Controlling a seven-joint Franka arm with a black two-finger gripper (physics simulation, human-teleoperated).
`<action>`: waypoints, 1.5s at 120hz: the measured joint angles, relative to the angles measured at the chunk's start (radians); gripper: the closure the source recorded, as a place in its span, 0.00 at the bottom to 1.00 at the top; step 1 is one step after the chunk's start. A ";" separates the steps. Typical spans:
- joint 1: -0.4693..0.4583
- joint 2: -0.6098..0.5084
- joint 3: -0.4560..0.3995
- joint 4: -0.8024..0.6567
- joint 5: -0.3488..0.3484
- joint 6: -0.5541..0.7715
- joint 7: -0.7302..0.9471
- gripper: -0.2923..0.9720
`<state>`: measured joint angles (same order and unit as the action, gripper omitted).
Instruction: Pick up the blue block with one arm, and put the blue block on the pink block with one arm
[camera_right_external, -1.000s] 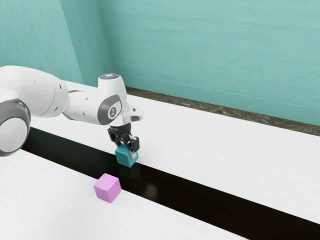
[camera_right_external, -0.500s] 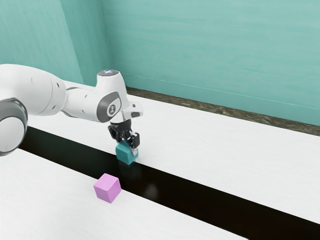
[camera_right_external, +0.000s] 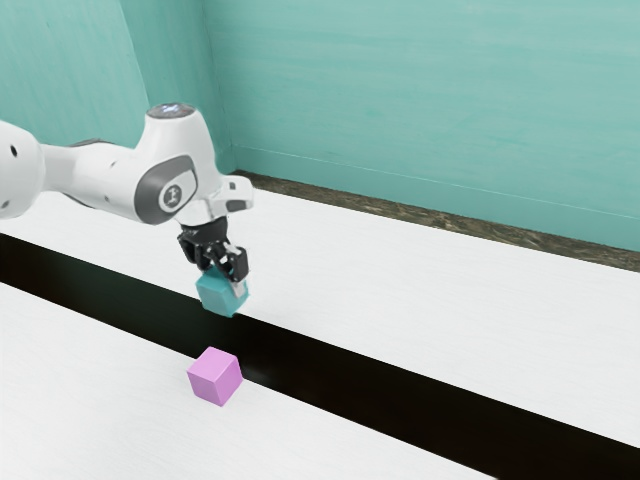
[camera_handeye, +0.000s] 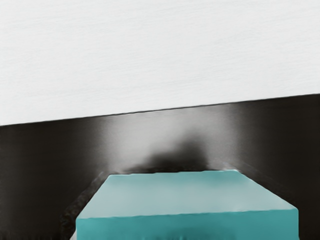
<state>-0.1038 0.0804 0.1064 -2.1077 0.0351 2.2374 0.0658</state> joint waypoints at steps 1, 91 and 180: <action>0.000 -0.004 -0.001 -0.006 0.001 0.000 -0.003 0.65; 0.006 -0.118 -0.037 -0.161 0.029 -0.011 -0.149 0.56; -0.002 -0.151 -0.086 -0.242 0.109 -0.013 -0.191 0.55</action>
<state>-0.1058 -0.0710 0.0207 -2.3499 0.1436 2.2249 -0.1255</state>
